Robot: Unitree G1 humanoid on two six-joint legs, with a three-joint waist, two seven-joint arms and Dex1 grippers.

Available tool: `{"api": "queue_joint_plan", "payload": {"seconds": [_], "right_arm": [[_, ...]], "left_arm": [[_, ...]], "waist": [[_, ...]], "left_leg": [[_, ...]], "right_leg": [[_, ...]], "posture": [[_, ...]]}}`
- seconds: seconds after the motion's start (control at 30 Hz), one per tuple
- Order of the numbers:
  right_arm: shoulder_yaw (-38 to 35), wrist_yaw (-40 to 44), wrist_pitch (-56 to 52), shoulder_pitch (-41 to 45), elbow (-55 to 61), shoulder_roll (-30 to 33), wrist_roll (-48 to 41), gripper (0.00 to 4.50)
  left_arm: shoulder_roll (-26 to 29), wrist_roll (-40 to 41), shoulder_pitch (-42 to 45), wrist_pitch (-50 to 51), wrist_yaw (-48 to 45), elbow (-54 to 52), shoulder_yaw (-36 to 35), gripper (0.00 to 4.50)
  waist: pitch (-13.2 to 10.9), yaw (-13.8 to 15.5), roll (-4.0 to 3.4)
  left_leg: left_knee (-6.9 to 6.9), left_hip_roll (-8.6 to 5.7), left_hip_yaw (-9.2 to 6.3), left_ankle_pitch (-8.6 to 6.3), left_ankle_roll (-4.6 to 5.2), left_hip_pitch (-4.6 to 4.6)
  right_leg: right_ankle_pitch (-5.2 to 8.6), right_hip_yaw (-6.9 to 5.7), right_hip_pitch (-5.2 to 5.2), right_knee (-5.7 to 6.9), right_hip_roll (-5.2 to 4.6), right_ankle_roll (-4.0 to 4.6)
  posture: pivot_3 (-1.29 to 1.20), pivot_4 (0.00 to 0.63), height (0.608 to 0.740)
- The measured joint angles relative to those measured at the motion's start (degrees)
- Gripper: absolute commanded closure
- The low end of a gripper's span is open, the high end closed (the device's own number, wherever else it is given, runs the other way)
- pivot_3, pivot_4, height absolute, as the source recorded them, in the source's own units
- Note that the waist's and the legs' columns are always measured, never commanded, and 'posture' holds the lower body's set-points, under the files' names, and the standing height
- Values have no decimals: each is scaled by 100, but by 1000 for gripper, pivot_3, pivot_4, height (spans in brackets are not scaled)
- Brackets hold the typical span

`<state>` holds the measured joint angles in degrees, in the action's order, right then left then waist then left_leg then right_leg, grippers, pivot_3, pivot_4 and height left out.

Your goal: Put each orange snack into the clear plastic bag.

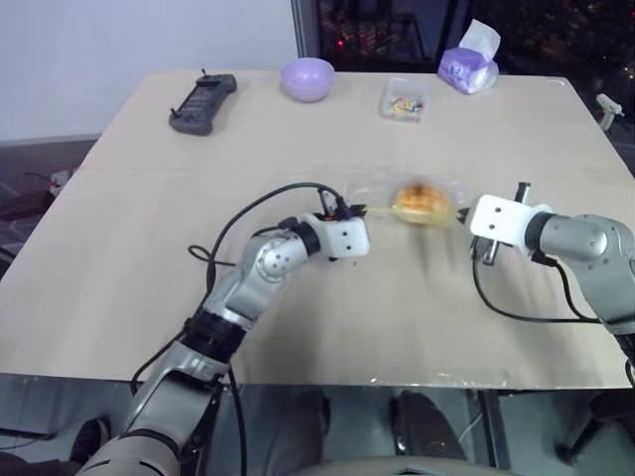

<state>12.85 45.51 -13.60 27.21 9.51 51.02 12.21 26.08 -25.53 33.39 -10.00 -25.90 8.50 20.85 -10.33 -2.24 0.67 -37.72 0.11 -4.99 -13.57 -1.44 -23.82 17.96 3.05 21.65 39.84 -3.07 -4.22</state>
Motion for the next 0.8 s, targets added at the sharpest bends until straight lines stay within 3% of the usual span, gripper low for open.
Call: {"api": "queue_joint_plan", "payload": {"seconds": [0.2, 0.47, 0.57, 0.8], "right_arm": [[-13, -377, 17, 292, -211, -8, 15, 4488], [-274, -1709, 781, 1520, -803, -370, 121, 4488], [-345, -1570, 868, 1405, -717, -366, -29, 4488], [-349, -367, 390, 111, 15, -122, -786, 4488]], "left_arm": [[-206, 78, 315, 97, 407, 226, -13, 4500], [-410, 333, 1625, 159, 1471, 582, -633, 4500], [-345, 439, 1557, 48, 1460, 464, -709, 4500], [128, 739, 162, -120, 435, -158, -481, 4500]], "waist": [[-1, 6, 1], [-2, -9, 3], [1, 7, 5], [-1, 2, 3]], "left_leg": [[-2, -1, 0, 0, 0, 0], [14, 0, 4, 14, -24, -4], [28, -1, 4, 14, -25, -4], [31, 1, 3, 13, -23, -6]], "right_leg": [[0, 0, 0, 2, -1, 0], [0, 2, 4, -15, -3, 0], [0, 0, 2, -33, -5, 0], [0, 1, 2, -34, -5, 0]], "posture": [[0, 150, 740], [0, 150, 740], [0, 150, 740], [0, 150, 740]]}}
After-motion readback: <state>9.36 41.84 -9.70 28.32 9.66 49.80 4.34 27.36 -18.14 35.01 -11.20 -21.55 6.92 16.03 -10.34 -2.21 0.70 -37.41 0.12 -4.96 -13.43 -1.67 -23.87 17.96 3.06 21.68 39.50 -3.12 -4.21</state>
